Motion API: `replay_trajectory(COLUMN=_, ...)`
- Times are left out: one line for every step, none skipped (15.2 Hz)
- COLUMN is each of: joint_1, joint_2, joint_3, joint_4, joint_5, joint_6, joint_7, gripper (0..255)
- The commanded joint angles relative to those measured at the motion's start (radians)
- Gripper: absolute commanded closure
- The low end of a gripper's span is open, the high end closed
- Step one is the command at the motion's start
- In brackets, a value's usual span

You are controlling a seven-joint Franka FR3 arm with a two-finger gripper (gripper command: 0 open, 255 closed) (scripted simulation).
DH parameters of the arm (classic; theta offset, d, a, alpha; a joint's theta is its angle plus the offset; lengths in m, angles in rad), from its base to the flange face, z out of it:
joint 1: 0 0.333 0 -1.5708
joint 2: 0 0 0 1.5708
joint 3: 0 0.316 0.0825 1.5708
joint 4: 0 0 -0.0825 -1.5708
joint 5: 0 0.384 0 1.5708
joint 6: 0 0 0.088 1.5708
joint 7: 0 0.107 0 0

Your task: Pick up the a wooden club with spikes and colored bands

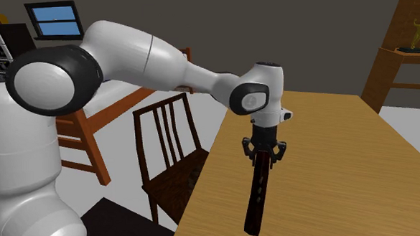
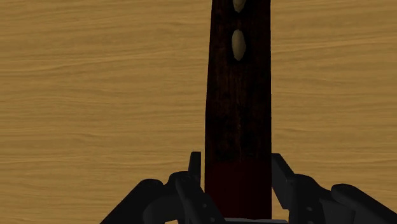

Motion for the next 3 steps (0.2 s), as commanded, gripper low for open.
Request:
replay_trajectory(joint_1=0.002, joint_2=-0.01, joint_3=-0.003, joint_4=0.02, joint_5=-0.007, joint_6=-0.027, joint_7=0.003, gripper=255)
replay_trajectory(joint_1=0.002, joint_2=-0.011, joint_3=-0.003, joint_4=0.021, joint_5=-0.008, joint_6=-0.029, joint_7=0.003, gripper=255)
replay_trajectory(joint_1=0.002, joint_2=-0.011, joint_3=-0.003, joint_4=0.021, joint_5=-0.008, joint_6=-0.029, joint_7=0.003, gripper=255)
